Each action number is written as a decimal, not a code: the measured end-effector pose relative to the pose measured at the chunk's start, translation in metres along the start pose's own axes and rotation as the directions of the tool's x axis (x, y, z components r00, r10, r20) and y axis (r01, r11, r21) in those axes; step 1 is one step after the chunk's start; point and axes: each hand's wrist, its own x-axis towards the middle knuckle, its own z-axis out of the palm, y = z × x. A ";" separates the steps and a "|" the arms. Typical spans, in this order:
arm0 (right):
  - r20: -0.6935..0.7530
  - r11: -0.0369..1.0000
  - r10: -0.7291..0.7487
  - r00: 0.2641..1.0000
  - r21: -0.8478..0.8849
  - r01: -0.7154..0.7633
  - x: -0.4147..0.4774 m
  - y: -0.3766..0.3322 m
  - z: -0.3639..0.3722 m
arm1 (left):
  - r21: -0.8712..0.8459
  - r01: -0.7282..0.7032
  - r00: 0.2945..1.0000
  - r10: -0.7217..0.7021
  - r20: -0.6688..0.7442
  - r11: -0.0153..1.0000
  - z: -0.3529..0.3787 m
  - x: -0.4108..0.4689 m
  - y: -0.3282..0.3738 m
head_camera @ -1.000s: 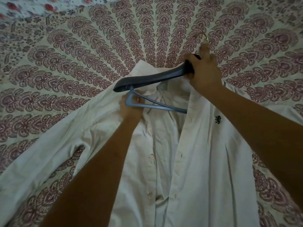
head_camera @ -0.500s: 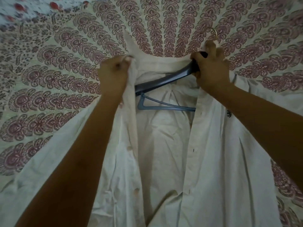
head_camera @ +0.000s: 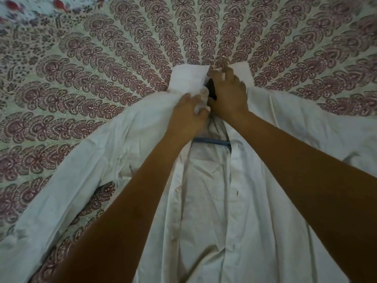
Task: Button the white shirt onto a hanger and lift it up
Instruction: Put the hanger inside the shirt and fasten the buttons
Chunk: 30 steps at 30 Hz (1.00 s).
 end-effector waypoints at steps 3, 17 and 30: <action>-0.072 0.997 -0.043 0.996 0.054 0.047 -0.027 0.012 0.005 | -0.027 -0.064 0.995 0.066 0.075 0.998 0.010 -0.022 -0.020; -0.035 0.979 0.200 0.979 0.044 -0.198 -0.268 -0.006 0.056 | 0.405 0.122 0.978 -0.041 -0.203 0.906 0.052 -0.194 -0.071; 0.075 0.913 0.273 0.959 0.295 -0.283 -0.304 -0.040 0.032 | -0.160 0.267 0.850 -0.154 0.505 0.950 0.008 -0.208 -0.066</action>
